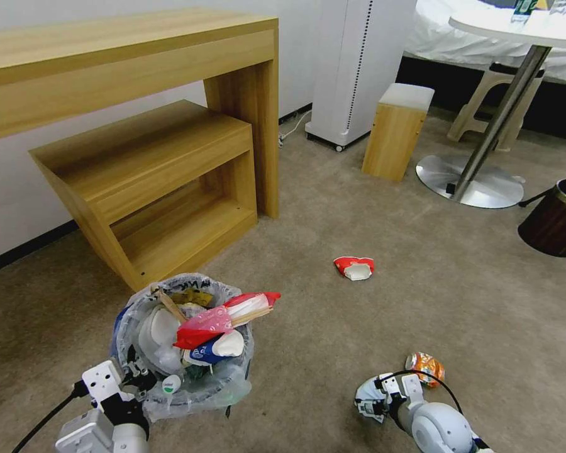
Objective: Pick up the trash bin and place the garbage on the floor into it.
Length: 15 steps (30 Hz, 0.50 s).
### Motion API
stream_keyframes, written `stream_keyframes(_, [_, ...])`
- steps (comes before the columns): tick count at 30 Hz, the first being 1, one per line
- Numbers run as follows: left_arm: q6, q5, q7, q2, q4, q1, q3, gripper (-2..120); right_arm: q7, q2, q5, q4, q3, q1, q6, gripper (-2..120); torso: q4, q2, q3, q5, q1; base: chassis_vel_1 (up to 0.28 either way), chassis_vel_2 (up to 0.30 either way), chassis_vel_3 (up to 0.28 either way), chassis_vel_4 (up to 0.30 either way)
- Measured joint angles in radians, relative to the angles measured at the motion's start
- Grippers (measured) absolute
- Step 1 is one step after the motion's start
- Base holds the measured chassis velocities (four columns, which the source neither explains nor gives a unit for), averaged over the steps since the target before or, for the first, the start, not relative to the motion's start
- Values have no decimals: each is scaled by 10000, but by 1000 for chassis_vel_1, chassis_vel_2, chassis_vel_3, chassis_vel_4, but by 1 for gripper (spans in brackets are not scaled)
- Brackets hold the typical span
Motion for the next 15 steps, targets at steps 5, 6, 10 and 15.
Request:
stream_keyframes(5, [-6,-5,-1,2,-3,5,1,0,-133,84,-212,-283,-22,87,57,79,0,0,0,0,0,0,0,0,0])
stream_keyframes(6, [-7,-5,-1,2,-3,7,2,0,-160,95,-253,-309,-21,90,79,76,0,0,0,0,0,0,0,0,0])
stream_keyframes(10, [-11,0,-1,-8,-6,4,10,0,-240,123,-392,-426,-16,118,176,61,-1,0,0,-2,0,0,0,0,0])
stream_keyframes(15, [-13,10,-1,-24,-9,2,20,0,-301,138,-452,-551,-1,185,279,41,-2,1,-1,-4,0,0,0,0,0])
